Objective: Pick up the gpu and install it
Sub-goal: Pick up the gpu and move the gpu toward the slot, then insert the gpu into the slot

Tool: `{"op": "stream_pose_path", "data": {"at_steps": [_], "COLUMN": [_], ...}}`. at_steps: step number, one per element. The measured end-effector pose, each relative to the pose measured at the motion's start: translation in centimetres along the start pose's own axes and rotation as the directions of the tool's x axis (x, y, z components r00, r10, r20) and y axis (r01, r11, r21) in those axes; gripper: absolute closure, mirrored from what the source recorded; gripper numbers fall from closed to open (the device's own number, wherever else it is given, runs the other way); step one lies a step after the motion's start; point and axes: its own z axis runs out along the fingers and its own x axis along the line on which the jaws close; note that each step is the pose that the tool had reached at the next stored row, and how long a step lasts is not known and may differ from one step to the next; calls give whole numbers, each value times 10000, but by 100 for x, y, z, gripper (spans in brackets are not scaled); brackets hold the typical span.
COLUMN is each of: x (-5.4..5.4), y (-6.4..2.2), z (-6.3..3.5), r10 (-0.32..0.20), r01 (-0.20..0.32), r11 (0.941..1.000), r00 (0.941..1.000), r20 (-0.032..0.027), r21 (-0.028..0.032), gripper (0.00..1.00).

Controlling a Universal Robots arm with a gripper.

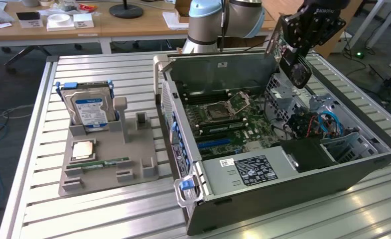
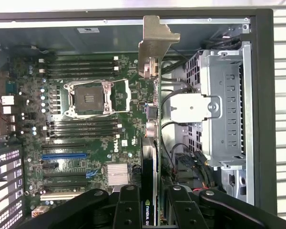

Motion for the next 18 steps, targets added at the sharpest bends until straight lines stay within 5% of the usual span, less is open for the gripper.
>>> {"op": "stream_pose_path", "data": {"at_steps": [18], "x": [0], "y": [-1], "z": [29], "r10": [-1], "r01": [1], "r11": [10000], "r00": [10000], "r20": [0], "r21": [0], "gripper": [74]}}
